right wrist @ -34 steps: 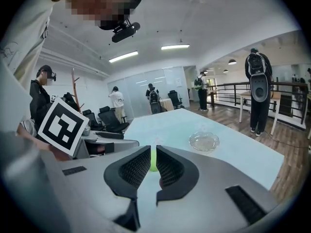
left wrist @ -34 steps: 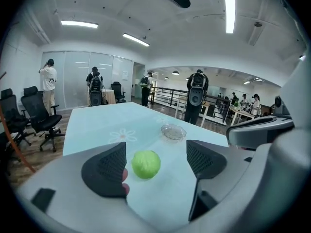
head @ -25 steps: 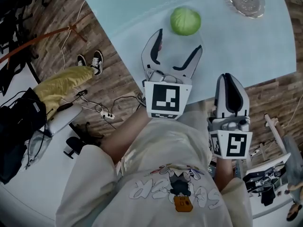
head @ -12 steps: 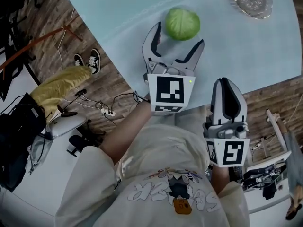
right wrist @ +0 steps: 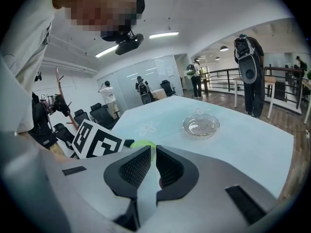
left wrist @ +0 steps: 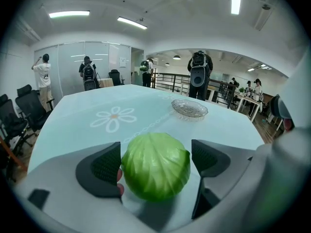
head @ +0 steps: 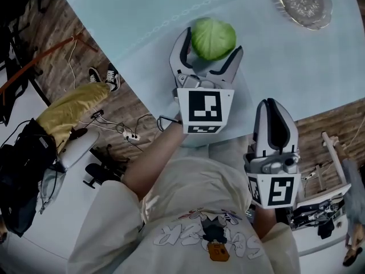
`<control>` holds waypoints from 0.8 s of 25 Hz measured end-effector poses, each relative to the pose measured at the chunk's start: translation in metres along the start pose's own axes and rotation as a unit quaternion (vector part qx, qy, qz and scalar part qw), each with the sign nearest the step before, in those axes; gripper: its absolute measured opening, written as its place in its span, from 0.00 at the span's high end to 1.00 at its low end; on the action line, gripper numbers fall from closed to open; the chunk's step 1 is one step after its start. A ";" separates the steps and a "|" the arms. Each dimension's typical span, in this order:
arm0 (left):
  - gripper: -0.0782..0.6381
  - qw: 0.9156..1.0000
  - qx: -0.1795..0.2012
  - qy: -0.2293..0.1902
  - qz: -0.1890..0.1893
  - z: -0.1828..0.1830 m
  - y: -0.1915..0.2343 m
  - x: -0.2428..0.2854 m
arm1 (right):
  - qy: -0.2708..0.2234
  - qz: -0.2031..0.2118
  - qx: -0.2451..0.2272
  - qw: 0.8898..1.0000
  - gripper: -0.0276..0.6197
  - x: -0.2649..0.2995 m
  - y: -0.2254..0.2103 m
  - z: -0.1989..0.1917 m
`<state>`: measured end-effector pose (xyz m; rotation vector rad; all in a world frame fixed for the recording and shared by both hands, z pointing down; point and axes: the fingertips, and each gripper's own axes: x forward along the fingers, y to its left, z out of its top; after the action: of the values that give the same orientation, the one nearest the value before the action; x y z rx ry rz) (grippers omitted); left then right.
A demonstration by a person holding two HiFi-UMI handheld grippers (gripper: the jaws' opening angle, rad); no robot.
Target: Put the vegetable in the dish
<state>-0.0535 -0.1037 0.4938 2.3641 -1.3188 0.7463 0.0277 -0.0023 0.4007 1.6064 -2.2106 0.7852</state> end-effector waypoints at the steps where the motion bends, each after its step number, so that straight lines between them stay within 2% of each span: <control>1: 0.27 1.000 0.003 0.001 0.003 -0.001 0.000 0.003 | 0.001 0.000 0.002 1.000 0.90 0.001 -0.002 -0.001; 7: 0.23 1.000 0.026 -0.008 0.015 -0.005 0.003 0.009 | 0.007 0.002 0.013 1.000 0.90 0.011 -0.006 -0.009; 20: 0.18 1.000 0.009 0.005 0.011 -0.017 0.010 0.021 | 0.009 -0.001 0.018 1.000 0.90 0.012 -0.004 -0.011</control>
<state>-0.0575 -0.1148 0.5201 2.3598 -1.3420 0.7775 0.0265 -0.0057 0.4172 1.6119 -2.1941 0.8398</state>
